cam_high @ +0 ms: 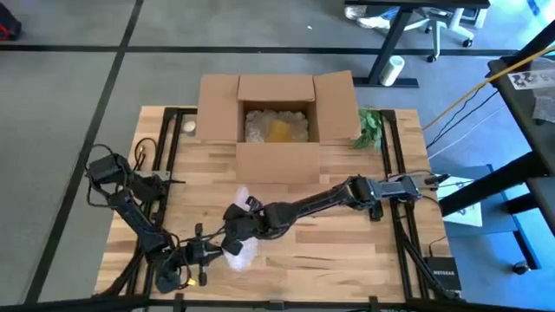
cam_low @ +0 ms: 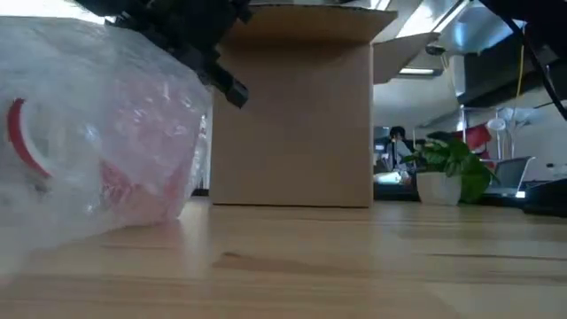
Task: Wrap mug
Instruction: Wrap the red mug with the transparent bubble wrap
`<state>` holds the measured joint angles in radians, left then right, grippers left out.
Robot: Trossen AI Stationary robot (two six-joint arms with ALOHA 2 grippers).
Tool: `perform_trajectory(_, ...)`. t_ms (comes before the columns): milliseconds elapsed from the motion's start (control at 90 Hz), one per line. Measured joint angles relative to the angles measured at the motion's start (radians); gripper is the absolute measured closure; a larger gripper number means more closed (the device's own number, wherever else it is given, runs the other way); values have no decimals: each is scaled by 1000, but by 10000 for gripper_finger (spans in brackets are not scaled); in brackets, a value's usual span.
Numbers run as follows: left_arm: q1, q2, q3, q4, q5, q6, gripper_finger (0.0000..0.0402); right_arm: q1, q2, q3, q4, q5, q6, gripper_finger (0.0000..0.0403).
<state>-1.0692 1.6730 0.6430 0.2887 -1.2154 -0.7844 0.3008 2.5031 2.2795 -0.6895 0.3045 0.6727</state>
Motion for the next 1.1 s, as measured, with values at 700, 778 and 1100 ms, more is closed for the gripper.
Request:
perform_trajectory(700,15,-16,14,-55,-146,11,402,12,-3,0,-23,-72,-1,403)
perform_trajectory(778,31,-17,15,-106,-91,-74,402,22,-3,0,-24,-68,-18,403)
perform_trajectory(1100,35,-18,15,-175,-59,-161,402,54,-16,70,-133,-73,-76,403)
